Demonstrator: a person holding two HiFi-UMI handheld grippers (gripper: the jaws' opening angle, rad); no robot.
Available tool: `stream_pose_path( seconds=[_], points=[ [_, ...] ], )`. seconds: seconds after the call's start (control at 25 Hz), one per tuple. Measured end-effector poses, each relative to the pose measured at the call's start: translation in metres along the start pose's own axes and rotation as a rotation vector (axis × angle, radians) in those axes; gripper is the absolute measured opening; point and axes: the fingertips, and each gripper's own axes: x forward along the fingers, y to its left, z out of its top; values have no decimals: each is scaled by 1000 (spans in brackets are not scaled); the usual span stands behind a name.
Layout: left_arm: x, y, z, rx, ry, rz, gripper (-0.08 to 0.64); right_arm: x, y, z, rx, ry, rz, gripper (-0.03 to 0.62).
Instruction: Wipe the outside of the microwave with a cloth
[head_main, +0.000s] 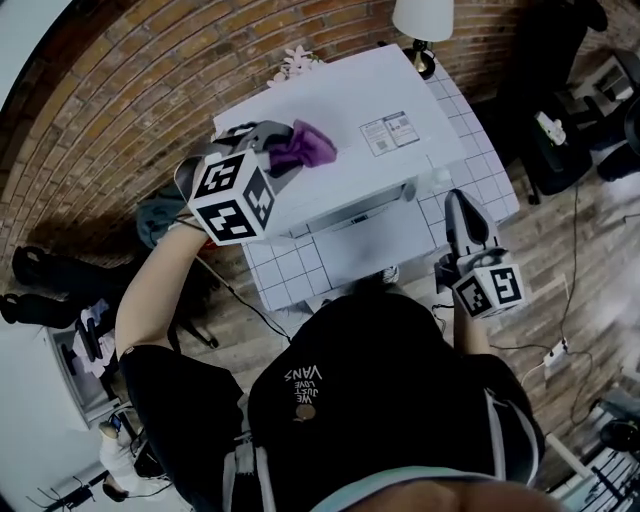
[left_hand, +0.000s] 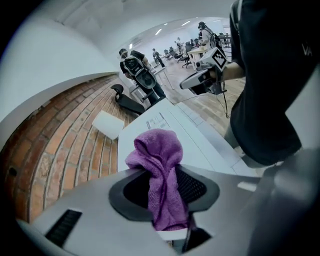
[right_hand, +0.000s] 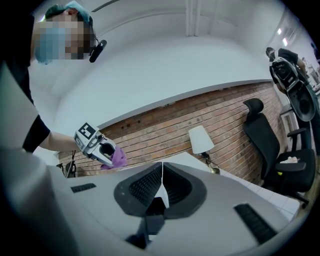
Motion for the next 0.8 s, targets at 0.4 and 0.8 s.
stream_pose_path(
  seconds=[0.4, 0.8],
  points=[
    [-64, -92, -100, -120, 54, -10, 141, 2, 78, -30, 8, 29, 56, 3],
    [-22, -89, -51, 33, 0, -82, 141, -13, 67, -31, 17, 15, -10, 3]
  ],
)
